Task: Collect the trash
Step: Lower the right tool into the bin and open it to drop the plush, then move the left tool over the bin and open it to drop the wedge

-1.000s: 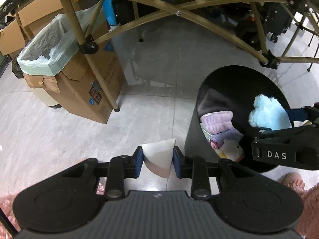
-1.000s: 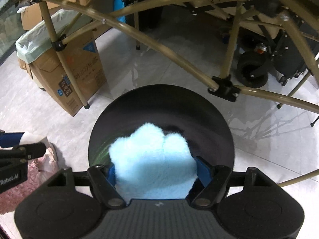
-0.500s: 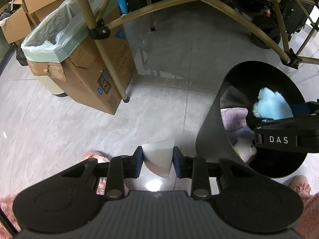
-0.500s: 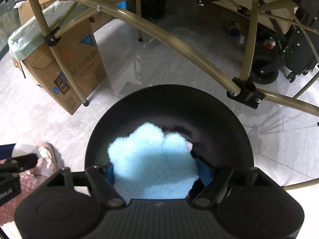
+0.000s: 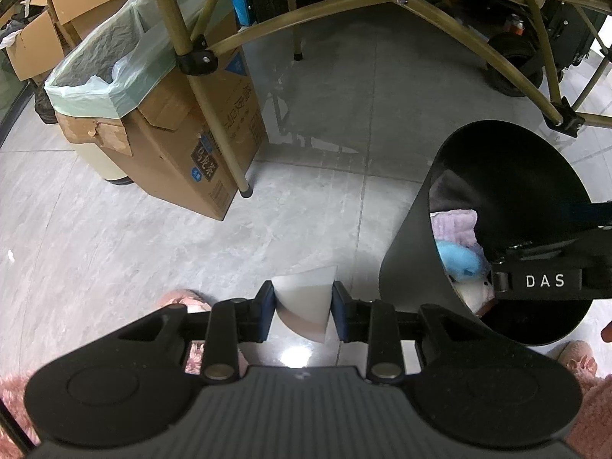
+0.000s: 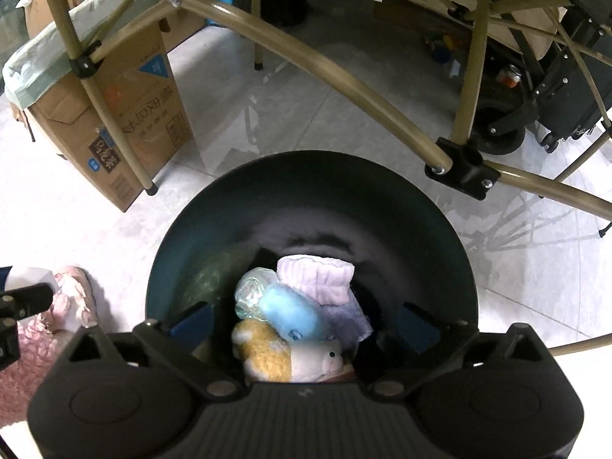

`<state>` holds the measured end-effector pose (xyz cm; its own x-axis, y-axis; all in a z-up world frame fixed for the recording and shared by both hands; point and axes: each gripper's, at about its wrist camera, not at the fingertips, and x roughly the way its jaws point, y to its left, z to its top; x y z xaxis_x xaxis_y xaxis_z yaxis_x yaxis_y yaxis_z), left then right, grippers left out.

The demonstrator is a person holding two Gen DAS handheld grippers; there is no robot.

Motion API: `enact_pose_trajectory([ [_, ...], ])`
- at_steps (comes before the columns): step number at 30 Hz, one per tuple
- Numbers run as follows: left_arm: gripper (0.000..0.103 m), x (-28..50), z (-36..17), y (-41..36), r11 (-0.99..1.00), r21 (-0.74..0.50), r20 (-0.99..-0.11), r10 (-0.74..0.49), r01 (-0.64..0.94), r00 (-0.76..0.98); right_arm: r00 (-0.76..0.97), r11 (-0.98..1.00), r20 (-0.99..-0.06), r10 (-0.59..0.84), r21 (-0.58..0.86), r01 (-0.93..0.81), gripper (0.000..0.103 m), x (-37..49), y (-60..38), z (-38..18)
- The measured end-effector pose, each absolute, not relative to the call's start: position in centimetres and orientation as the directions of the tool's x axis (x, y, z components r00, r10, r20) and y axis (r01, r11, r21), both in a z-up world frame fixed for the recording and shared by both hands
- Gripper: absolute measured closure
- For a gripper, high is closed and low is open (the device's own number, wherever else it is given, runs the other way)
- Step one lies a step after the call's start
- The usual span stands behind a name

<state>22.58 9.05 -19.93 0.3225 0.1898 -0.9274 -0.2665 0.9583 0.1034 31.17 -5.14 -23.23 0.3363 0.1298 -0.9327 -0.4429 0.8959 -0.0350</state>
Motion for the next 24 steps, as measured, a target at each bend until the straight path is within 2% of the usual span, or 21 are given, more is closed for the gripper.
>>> enact_pose_trajectory([
  [24,0.072,23.3,-17.8,3.5,0.988,0.06,-0.918,0.11,-0.14,0.38,0.466,0.937,-0.88,0.088,-0.085,-0.338,0.0,30.6,-12.9,-18.1],
])
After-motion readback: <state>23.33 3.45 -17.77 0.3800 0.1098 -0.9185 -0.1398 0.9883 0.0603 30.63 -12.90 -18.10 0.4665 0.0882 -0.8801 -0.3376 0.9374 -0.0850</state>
